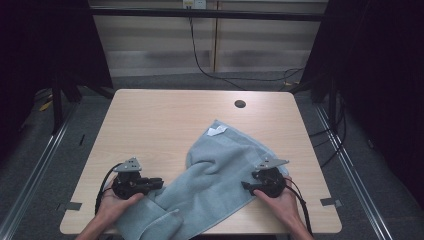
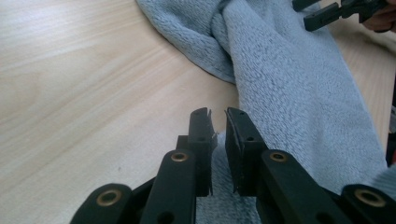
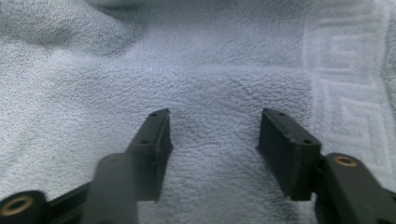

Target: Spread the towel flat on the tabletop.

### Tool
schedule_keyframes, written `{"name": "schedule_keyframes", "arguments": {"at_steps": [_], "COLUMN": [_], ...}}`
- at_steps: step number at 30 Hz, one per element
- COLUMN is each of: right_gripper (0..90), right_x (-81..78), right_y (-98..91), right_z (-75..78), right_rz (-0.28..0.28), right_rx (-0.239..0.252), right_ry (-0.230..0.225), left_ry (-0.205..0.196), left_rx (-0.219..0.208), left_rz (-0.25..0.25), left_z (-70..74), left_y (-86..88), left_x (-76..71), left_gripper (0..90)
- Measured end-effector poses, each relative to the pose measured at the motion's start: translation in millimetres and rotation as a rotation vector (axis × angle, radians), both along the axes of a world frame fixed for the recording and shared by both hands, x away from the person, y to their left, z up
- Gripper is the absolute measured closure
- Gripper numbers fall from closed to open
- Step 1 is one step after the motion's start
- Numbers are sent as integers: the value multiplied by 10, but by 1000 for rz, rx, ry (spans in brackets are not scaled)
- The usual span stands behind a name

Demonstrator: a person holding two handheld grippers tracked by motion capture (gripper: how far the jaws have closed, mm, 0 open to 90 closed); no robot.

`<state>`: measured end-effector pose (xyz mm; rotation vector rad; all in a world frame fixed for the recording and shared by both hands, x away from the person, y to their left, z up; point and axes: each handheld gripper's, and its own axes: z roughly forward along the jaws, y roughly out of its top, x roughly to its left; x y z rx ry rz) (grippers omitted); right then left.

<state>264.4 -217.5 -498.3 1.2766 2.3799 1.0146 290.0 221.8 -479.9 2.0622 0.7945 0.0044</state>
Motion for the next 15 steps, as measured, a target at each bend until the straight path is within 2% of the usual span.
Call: {"name": "schedule_keyframes", "arguments": {"at_steps": [2, 7, 10, 15], "right_gripper": [487, 487, 485, 471], "right_x": [101, 475, 739, 1102], "right_y": [-56, -158, -228, -231], "right_z": [2, -25, -27, -50], "right_rz": [-23, -66, -99, -131], "right_rx": [10, -38, -23, -65], "right_ry": [10, -25, -12, -40], "left_ry": [8, 4, 5, 8], "left_rx": [-5, -31, -47, -64], "left_rz": [8, 32, 52, 68], "left_z": [-11, 5, 18, 23], "left_y": [3, 30, 73, 128], "left_x": [33, 51, 63, 79], "left_gripper": [806, 752, 729, 707]}}
